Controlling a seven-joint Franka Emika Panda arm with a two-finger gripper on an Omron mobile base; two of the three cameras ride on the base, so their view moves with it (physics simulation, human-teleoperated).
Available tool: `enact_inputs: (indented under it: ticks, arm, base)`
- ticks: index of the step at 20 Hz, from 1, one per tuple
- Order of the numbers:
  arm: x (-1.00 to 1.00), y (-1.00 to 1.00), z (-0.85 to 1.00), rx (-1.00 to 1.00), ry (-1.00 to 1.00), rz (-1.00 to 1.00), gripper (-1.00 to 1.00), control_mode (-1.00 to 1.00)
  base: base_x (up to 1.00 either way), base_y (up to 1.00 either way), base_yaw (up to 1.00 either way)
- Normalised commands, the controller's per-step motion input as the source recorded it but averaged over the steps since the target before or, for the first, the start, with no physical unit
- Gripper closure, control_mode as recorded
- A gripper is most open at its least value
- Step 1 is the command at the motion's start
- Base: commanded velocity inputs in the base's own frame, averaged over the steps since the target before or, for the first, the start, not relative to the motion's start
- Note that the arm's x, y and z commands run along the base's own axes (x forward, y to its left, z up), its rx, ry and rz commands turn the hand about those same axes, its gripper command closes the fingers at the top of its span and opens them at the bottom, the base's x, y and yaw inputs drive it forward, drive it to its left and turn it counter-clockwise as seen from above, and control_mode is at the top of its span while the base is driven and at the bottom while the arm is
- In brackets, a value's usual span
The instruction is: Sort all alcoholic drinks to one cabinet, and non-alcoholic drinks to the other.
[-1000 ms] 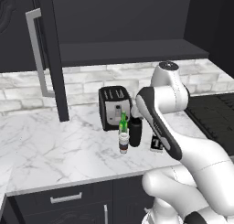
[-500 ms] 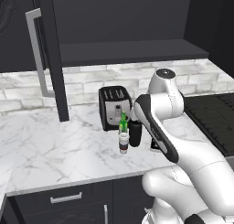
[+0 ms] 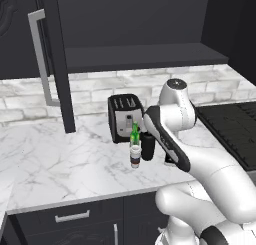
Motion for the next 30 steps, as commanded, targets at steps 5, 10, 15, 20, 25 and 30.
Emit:
enact_inputs:
  ticks: [5,10,15,20,25,30]
  arm:
    - [0.2,0.0,-0.21,0.0,0.0,0.0,-1.0,-1.0]
    - [0.11,0.03,-0.18,0.0,0.0,0.0,-1.0,-1.0]
    - [0.03,0.08,-0.16,0.0,0.0,0.0,-1.0,-1.0]
    - [0.06,0.04,-0.12,0.0,0.0,0.0,-1.0,-1.0]
    - [0.1,0.0,-0.12,0.0,0.0,0.0,-1.0,-1.0]
    - [0.16,0.0,-0.13,0.0,0.0,0.0,-1.0,-1.0]
  base:
    - [0.0,0.0,0.0]
    - [0.0,0.0,0.0]
    - [0.0,0.0,0.0]
    - [0.0,0.0,0.0]
    - [0.0,0.0,0.0]
    - [0.0,0.0,0.0]
